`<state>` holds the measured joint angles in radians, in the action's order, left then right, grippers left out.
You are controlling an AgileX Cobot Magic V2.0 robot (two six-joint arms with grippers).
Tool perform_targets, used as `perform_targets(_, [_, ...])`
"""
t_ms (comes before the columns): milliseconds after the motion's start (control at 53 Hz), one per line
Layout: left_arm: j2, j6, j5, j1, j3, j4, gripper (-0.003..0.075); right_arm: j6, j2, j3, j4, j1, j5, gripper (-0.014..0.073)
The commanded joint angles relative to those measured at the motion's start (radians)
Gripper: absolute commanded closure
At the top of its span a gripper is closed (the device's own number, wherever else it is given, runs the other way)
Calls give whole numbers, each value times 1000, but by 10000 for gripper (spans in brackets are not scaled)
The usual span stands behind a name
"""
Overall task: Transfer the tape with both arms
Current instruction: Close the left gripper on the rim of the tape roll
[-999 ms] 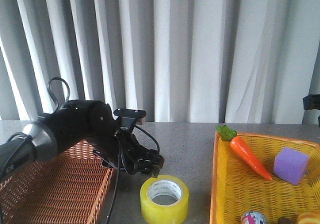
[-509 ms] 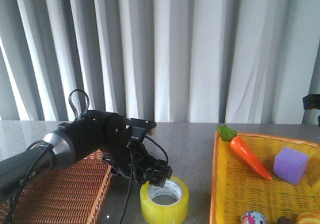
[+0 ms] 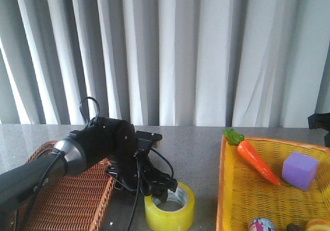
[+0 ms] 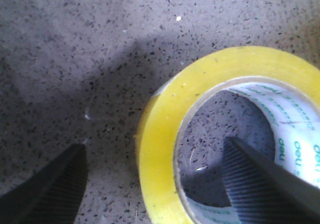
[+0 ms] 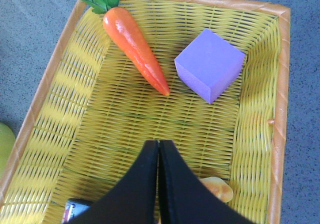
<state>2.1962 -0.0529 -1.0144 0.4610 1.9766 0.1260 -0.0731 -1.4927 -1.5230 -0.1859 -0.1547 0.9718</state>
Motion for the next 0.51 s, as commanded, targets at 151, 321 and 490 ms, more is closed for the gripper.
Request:
perform_targets(151, [-46, -17, 5, 5, 31, 7, 267, -11, 51, -24, -9, -5, -59, 602])
perform_targets(321, [-40, -17, -5, 5, 31, 7, 354, -11, 57, -24, -10, -5, -60, 602])
perform_targets(490, [-40, -17, -19, 5, 31, 6, 493, -11, 58, -24, -11, -5, -58, 602])
